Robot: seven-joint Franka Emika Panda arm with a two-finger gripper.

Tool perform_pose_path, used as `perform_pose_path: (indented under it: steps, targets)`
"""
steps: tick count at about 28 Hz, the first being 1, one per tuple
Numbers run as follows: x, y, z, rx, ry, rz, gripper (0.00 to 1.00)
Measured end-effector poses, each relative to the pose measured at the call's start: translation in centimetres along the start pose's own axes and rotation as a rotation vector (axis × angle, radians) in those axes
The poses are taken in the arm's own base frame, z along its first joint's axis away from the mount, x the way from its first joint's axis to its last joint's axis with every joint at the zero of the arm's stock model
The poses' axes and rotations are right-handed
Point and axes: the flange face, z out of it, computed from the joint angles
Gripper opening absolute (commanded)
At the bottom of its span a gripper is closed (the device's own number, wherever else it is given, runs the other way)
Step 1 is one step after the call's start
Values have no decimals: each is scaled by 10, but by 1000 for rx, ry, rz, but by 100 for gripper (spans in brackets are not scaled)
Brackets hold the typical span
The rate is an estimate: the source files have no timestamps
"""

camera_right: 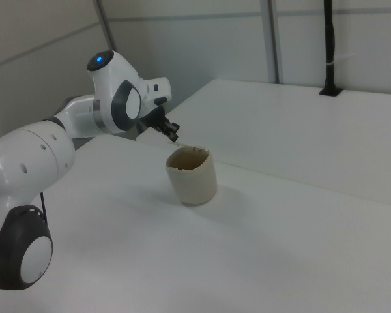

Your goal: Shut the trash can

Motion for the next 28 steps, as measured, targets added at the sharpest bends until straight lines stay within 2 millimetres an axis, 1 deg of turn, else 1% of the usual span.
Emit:
perform_pose_path:
  steps: [3, 7, 10, 15, 28]
  targets:
    - [-5, 2, 3, -8, -22, -9, 0]
    - [-15, 6, 18, -21, -54, -21, 0]
    - [-21, 14, 30, -33, -80, -30, 0]
    - [-28, 27, 43, -47, -108, -36, 0]
    - [-32, 28, 48, -51, -121, -59, 0]
